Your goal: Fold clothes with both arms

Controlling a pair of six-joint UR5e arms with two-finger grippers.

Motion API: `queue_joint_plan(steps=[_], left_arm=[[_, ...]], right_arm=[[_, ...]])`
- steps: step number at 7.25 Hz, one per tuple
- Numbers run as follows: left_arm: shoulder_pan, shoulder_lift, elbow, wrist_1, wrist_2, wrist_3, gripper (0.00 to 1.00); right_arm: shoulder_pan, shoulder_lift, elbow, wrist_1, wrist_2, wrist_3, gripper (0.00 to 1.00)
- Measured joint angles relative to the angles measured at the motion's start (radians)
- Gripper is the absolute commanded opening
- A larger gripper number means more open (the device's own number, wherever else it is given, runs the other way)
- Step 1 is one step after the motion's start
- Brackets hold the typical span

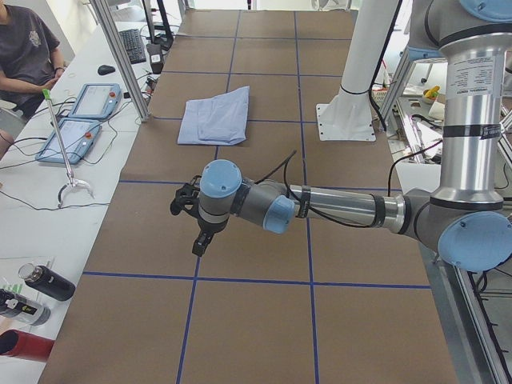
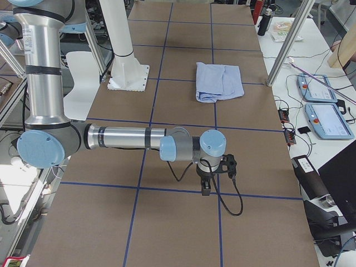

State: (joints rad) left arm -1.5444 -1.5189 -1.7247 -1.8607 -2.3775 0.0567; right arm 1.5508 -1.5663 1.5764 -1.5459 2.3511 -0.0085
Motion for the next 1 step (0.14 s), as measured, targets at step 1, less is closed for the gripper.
queue_joint_plan(steps=[1], left_arm=[[0.0,0.003,-0.005,0.0,0.0,0.0,1.0]], right_arm=[[0.0,0.001,0.0,0.001,0.005,0.0,1.0]])
